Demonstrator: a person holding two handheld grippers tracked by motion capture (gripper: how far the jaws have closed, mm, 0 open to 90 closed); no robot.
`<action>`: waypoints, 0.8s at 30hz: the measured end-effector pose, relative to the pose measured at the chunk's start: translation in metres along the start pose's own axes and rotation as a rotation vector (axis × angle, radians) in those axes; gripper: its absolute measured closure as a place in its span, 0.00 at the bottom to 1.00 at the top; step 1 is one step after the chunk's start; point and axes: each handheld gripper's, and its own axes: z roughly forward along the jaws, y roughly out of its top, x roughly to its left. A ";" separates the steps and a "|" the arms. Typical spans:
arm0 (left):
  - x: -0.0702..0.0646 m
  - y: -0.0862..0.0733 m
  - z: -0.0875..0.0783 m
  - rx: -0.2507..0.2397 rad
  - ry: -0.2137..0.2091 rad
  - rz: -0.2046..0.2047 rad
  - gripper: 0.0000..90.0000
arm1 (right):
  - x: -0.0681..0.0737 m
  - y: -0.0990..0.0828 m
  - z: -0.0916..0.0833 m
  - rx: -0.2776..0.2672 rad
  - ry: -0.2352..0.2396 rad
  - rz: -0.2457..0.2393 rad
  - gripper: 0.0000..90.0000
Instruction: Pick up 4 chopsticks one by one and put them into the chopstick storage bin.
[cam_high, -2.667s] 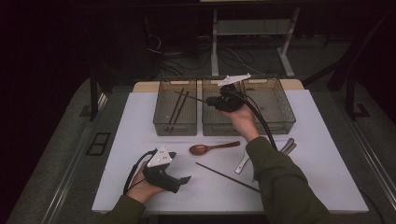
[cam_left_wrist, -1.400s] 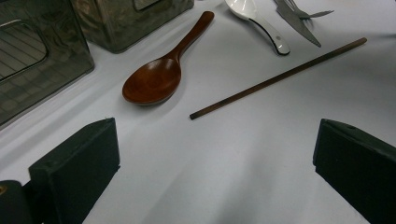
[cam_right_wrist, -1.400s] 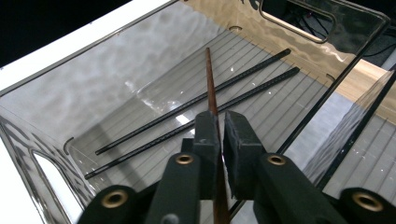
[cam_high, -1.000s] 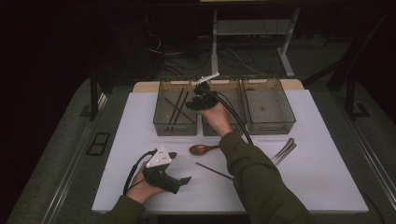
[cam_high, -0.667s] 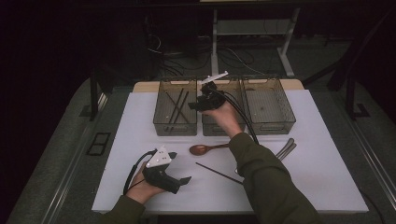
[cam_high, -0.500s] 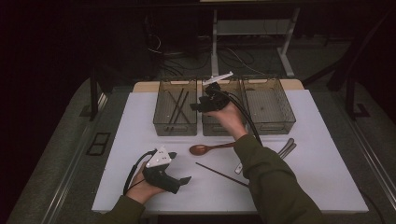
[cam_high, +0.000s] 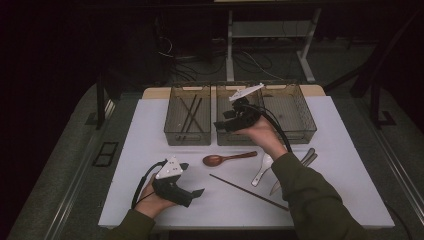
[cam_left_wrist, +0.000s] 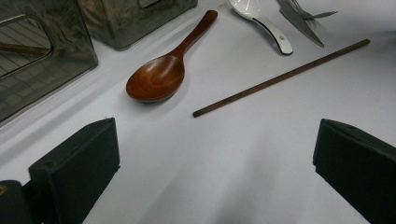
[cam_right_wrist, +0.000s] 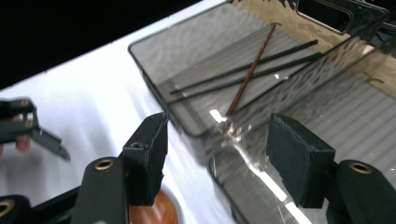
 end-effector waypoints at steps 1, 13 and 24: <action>0.000 0.000 0.000 0.001 -0.002 0.000 0.00 | 0.001 -0.002 -0.003 0.001 -0.005 -0.008 0.42; 0.000 0.000 -0.001 -0.012 0.009 -0.010 0.00 | 0.015 -0.036 -0.038 0.041 -0.028 -0.063 0.43; -0.004 0.001 0.002 -0.005 0.057 0.023 0.04 | 0.025 -0.069 -0.064 0.094 -0.006 -0.073 0.43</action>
